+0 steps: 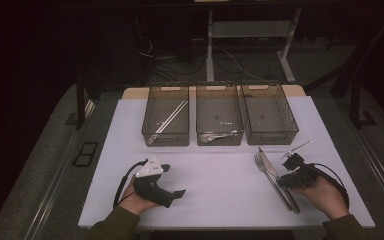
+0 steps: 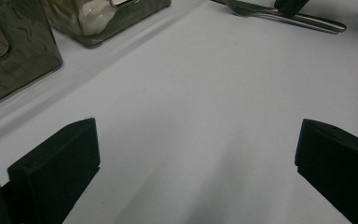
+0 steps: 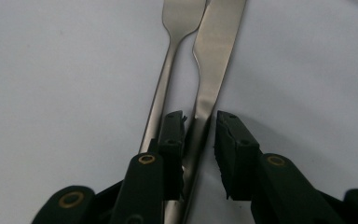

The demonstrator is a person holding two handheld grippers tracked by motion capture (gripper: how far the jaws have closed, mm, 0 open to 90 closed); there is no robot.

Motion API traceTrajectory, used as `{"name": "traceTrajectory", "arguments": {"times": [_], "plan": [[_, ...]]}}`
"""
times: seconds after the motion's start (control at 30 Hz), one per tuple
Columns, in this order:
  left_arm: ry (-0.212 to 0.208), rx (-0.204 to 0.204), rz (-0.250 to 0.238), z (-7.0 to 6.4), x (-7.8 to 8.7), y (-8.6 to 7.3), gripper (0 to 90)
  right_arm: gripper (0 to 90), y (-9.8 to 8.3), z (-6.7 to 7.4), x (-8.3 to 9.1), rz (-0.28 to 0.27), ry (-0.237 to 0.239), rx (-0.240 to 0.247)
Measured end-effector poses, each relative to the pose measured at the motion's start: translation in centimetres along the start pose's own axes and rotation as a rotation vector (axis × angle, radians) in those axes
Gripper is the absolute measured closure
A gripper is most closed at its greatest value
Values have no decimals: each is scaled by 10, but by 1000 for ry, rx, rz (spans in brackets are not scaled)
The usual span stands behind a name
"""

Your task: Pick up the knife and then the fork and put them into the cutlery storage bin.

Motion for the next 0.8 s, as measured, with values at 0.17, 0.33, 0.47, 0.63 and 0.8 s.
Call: {"name": "traceTrajectory", "arguments": {"times": [0.17, 0.33, 0.47, 0.63, 0.8], "plan": [[-1, -7, 1, 1, 0, 0, 0, 734, 4, 1, -1, 35, -10, 1], [-1, -4, 1, 0, -1, 0, 0, 750, 9, 1, -2, 70, -11, -27], [-4, -2, 4, -1, -1, 0, 0, 768, 11, 1, -3, 86, -21, -33], [-4, -11, 5, -1, -1, 0, 0, 791, 10, -1, -2, 80, -14, -45], [-5, -11, 9, -1, -2, 0, 0, 792, 8, -2, -2, 64, -2, -41]]}}
Point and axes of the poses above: each handheld gripper's, and its own axes: x roughly backward along the jaws, y roughly out of its top, z roughly to its left, the point moved 2 cm from there along -x, roughly forward along the jaws
